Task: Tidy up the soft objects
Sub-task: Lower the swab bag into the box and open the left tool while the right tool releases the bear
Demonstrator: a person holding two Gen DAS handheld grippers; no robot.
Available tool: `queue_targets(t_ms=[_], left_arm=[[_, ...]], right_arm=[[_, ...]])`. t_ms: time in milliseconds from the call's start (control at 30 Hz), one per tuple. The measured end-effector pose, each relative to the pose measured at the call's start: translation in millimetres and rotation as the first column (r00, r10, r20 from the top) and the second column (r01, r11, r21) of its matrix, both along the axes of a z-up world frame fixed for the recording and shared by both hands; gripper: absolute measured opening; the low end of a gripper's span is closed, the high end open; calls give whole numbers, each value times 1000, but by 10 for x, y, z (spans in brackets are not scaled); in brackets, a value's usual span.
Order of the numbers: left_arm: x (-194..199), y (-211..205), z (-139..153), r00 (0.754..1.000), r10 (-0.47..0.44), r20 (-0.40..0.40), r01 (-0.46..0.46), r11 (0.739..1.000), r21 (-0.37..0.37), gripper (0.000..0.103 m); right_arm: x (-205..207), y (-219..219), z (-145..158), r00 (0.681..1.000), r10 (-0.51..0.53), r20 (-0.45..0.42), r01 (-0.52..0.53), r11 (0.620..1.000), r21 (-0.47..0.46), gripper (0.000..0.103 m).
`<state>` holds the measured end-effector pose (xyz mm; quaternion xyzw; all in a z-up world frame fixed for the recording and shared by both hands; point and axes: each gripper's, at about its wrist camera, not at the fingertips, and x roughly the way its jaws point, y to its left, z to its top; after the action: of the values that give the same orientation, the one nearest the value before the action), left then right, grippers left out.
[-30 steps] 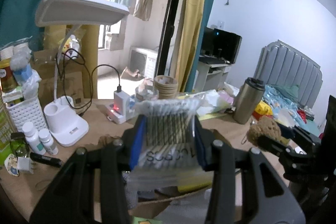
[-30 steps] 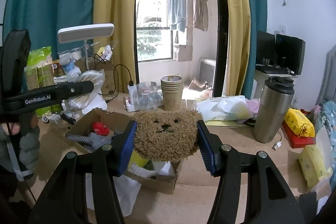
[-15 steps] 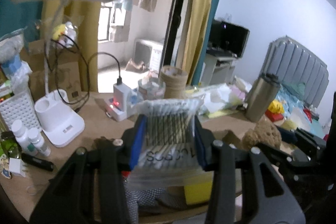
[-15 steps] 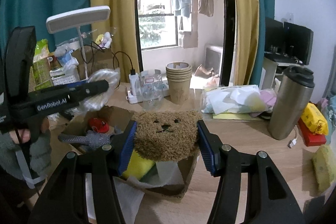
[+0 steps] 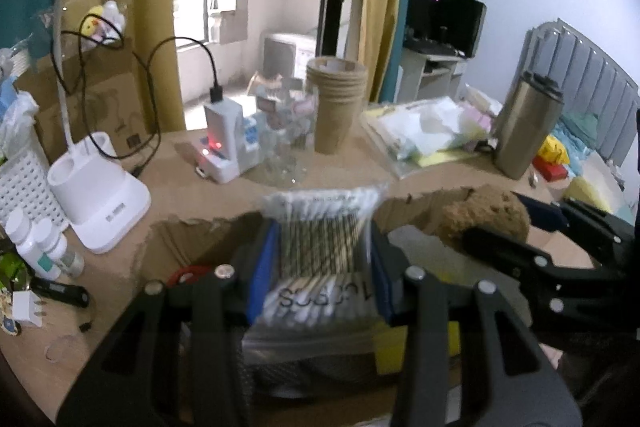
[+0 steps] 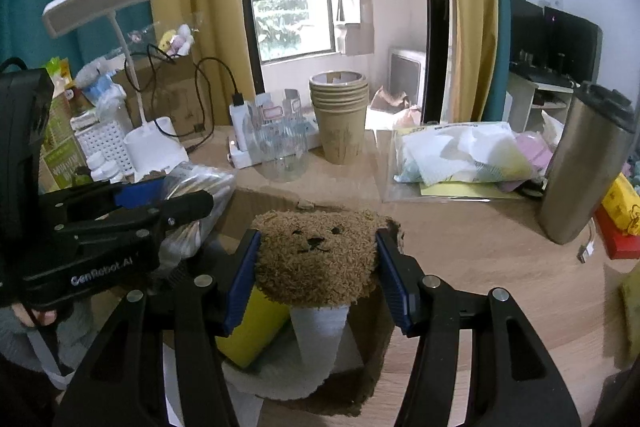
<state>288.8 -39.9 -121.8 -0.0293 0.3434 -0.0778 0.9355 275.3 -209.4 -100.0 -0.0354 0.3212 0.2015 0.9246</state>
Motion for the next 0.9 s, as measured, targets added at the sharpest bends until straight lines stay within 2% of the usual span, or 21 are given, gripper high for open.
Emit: queue_targets(t_ms=[500,900], left_arm=[[103,-87,-210,996,-25,-87,27,999,20,44],[41,-16,-114,998,-12,-64,11,1000,-12,50]], right_arm=[[114,13,-109,999,-9,-42,9,1000,-9,62],[69,-3,-49,1000,2,-31,-2,1000,-23,71]])
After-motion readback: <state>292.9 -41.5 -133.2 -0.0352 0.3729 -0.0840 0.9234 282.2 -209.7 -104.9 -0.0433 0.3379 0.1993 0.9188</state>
